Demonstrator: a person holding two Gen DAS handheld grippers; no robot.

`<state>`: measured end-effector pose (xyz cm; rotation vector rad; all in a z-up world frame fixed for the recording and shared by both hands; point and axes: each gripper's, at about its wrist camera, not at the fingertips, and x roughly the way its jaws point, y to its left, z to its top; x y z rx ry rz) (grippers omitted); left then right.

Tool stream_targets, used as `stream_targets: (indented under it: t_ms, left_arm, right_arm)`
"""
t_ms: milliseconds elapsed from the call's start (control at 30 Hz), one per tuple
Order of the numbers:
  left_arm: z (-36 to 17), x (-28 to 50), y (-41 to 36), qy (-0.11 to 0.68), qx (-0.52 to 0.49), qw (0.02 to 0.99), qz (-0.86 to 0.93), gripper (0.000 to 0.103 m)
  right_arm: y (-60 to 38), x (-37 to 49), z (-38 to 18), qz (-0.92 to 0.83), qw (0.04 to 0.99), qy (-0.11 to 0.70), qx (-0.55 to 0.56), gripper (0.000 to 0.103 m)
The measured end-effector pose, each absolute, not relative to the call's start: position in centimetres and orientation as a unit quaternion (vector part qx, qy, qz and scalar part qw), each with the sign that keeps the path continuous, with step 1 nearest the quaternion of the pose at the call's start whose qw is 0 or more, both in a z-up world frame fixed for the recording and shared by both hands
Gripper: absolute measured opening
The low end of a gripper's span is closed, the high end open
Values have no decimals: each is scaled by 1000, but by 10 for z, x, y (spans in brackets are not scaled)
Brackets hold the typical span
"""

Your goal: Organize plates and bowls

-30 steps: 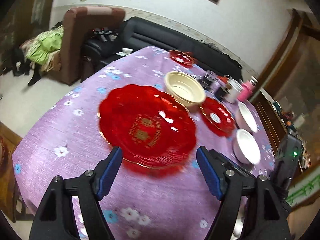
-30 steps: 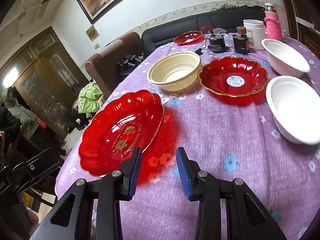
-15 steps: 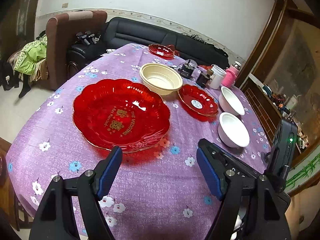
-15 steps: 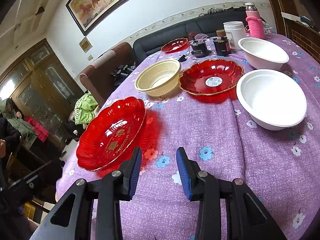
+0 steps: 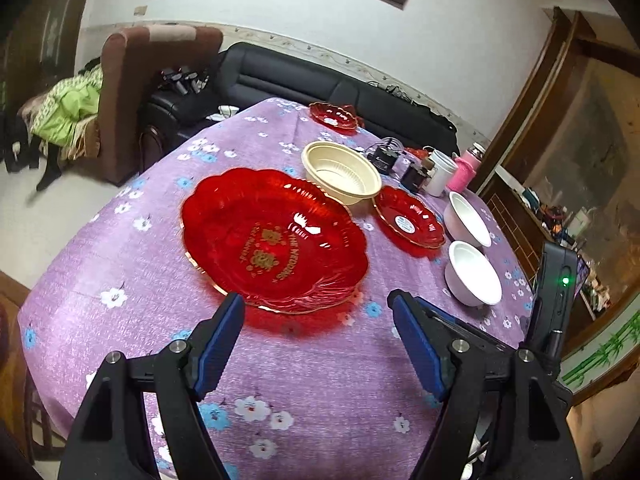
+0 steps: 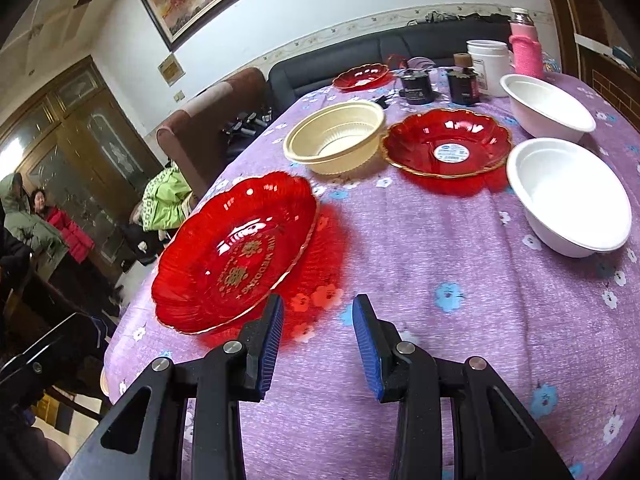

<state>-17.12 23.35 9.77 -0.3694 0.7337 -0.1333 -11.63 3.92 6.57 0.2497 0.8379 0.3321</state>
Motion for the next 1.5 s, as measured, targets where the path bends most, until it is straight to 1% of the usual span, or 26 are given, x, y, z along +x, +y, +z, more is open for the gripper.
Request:
stream_targets:
  t_ms: [200, 400, 600, 800, 967, 1067, 1133, 1167, 1200, 1267, 1400, 1500]
  left_arm:
    - [87, -172, 246, 370, -199, 905, -64, 76]
    - [92, -180, 228, 371, -183, 908, -69, 76]
    - [97, -182, 188, 383, -154, 907, -82, 76]
    - [120, -169, 156, 379, -119, 912, -99, 76]
    - [156, -130, 152, 363, -108, 921, -94, 76]
    - [176, -100, 156, 358, -106, 923, -89, 77]
    - [186, -79, 158, 358, -103, 924, -84, 78]
    - [190, -66, 159, 359, -102, 924, -82, 79]
    - [192, -55, 160, 359, -100, 924, -80, 79]
    - [195, -28, 162, 361, -94, 925, -70, 79]
    - [186, 22, 173, 379, -100, 918, -55, 79]
    - [167, 57, 189, 409, -126, 903, -47, 79]
  right_arm:
    - [62, -123, 69, 167, 893, 406, 97, 39]
    - [64, -138, 73, 180, 895, 398, 92, 39]
    - [34, -158, 76, 177, 902, 380, 103, 39]
    - [-12, -164, 88, 157, 913, 357, 119, 39]
    - [-50, -150, 111, 136, 927, 329, 120, 39]
    - [-67, -127, 129, 133, 929, 319, 128, 39]
    - [-70, -112, 138, 133, 930, 318, 127, 40]
    - [-72, -102, 143, 135, 930, 316, 129, 43]
    - [-72, -96, 146, 137, 930, 316, 130, 46]
    - [-71, -77, 152, 140, 929, 318, 126, 48]
    - [-63, -30, 151, 142, 922, 339, 126, 48]
    - [-57, -4, 144, 140, 915, 358, 123, 48]
